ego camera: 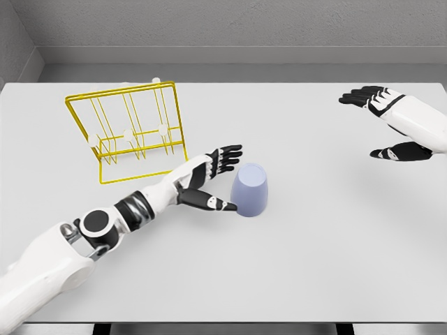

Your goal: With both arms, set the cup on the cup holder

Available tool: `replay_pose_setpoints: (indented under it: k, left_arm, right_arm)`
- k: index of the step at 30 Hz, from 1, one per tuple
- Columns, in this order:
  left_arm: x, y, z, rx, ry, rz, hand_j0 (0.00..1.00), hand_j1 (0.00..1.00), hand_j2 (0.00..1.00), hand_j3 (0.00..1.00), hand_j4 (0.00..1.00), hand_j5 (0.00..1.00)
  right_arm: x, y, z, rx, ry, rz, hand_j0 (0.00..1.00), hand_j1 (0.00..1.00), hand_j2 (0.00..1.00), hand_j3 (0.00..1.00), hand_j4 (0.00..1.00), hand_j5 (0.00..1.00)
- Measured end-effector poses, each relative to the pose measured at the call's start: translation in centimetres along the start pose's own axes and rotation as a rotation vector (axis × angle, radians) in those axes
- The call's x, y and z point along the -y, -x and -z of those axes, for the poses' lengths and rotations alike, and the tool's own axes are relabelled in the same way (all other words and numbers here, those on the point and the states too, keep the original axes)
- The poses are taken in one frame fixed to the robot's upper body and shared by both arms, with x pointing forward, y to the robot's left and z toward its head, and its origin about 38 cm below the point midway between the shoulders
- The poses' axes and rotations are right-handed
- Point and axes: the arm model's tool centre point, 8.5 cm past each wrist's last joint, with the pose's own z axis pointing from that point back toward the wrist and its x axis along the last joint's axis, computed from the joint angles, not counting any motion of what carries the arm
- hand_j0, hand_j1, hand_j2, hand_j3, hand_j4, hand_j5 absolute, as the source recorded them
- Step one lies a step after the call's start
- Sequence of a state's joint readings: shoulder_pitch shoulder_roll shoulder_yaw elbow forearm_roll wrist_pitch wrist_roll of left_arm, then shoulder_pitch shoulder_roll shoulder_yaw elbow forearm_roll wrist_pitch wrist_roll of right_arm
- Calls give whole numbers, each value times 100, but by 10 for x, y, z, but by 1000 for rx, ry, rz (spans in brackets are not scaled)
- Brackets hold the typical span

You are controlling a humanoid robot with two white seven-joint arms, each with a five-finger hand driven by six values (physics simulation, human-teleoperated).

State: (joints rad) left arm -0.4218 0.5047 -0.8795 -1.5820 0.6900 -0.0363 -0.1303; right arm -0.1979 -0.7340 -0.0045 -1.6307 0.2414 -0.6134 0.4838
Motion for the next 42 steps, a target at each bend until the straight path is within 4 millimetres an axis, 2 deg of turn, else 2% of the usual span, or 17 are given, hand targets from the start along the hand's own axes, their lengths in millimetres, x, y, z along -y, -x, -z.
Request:
replay_pose_setpoints:
  k: [11,30,33,34,35,36,37,38,42]
  left_arm:
    - [12,1,11,1,20,-10,100,100,100,100,100,100]
    - [14,10,17,-14,11,-25,100,100,100,100,100,100]
    - [17,10,20,-11,18,-30,95,95,95,95,95,95]
    - [19,10,20,-11,21,-31,88,88,88,88,88,88]
    - [21,10,21,-10,25,-33,87,87,87,87,87,87]
    - [22,10,22,-8,28,-34,79,79,79,79,79,79]
    - [24,11,23,-7,30,-37,78,78,78,78,78,78]
    - [24,10,24,-3,32,-37,71,71,71,71,71,71]
    - [25,9,25,6,33,-38,61,61,61,61,61,61]
  right_arm:
    - [0,0,0,-1,0,0,100,100,100,100,100,100]
    - [1,2,-3,-9,5,-1,100,100,100,100,100,100]
    - [1,2,-3,-9,5,0,100,100,100,100,100,100]
    - [1,2,-3,-9,5,0,100,100,100,100,100,100]
    - [1,2,-3,-9,5,0,100,100,100,100,100,100]
    - [1,2,-3,-9,5,0,100,100,100,100,100,100]
    - [1,2,-3,-9,5,0,100,100,100,100,100,100]
    - [1,2,-3,-9,5,0,100,100,100,100,100,100]
    - [1,2,-3,-9,5,0,100,100,100,100,100,100]
